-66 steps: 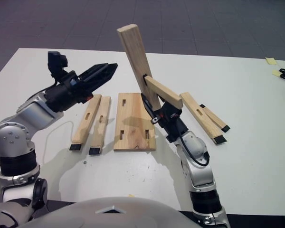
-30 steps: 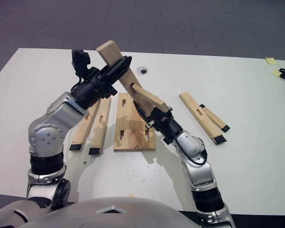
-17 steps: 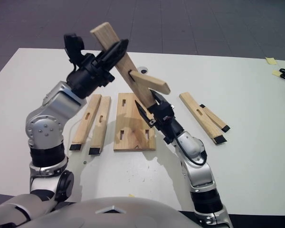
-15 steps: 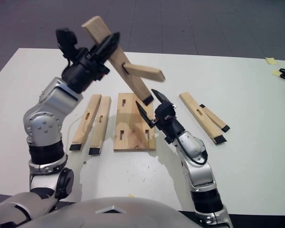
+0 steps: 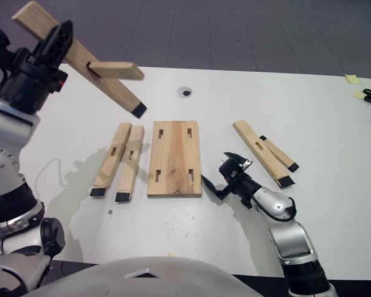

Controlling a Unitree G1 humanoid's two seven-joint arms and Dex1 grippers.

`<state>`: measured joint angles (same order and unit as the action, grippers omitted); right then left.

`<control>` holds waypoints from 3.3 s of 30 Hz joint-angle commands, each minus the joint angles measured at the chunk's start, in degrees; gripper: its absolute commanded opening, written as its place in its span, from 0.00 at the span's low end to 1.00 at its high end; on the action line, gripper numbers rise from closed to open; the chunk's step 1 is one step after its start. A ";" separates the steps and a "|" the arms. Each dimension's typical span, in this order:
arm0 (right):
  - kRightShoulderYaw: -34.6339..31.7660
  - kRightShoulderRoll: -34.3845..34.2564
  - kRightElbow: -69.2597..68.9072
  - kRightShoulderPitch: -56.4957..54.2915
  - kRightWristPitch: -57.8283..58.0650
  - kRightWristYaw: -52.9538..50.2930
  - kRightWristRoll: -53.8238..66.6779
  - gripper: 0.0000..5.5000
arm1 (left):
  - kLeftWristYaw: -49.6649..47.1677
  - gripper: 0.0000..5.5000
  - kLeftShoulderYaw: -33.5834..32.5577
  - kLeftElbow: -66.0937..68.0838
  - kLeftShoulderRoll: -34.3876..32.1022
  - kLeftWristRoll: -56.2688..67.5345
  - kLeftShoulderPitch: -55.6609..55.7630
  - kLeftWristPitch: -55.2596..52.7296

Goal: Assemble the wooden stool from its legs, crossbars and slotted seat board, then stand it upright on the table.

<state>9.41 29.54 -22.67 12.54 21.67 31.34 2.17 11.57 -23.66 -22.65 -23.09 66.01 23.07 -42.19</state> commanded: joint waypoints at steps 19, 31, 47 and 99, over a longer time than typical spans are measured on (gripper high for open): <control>2.26 -15.36 2.90 -18.07 11.15 5.03 23.04 0.98 | 3.13 0.18 -0.42 1.84 -7.45 4.06 -9.39 -3.95; -2.58 -18.44 11.69 -26.50 37.06 0.81 32.48 0.98 | 3.55 0.18 4.25 1.17 -5.95 -1.64 -7.95 -1.95; -6.02 -12.73 37.41 -26.81 24.49 -17.83 11.31 0.98 | 4.49 0.18 7.55 3.05 -4.43 -10.13 -4.56 0.35; -3.22 -5.98 10.95 -0.33 -14.47 3.45 4.53 0.98 | 7.80 0.18 11.00 10.46 4.49 -15.43 -2.15 7.99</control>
<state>7.19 23.31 -11.79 12.13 6.89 35.14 5.97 16.20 -13.79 -15.97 -18.86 52.87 18.54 -36.38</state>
